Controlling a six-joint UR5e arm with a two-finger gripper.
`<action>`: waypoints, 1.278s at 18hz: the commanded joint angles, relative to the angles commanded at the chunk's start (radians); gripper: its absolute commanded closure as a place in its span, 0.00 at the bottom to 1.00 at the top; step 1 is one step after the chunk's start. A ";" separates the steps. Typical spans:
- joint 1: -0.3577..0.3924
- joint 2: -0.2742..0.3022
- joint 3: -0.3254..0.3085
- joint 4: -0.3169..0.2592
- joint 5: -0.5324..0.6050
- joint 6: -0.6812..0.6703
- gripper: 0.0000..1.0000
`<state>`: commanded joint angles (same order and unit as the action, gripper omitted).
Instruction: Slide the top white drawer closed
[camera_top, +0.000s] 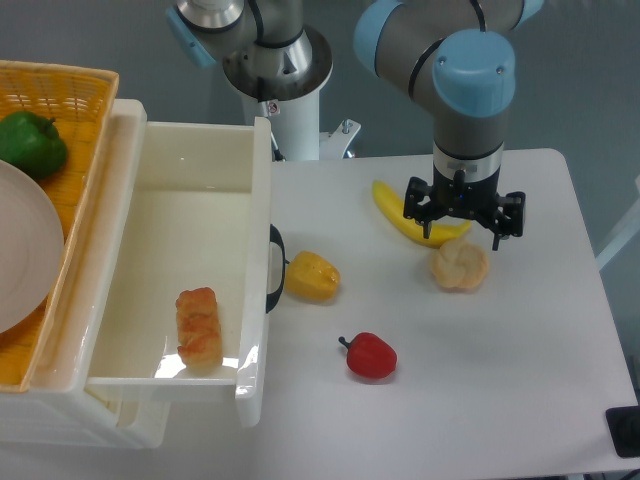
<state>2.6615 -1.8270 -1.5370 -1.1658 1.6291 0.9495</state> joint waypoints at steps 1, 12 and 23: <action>0.000 0.002 0.000 0.000 0.000 0.005 0.00; 0.005 0.002 -0.014 0.000 -0.008 -0.012 0.00; -0.005 -0.023 -0.038 -0.002 -0.011 -0.181 0.00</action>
<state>2.6569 -1.8499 -1.5754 -1.1673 1.6184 0.7690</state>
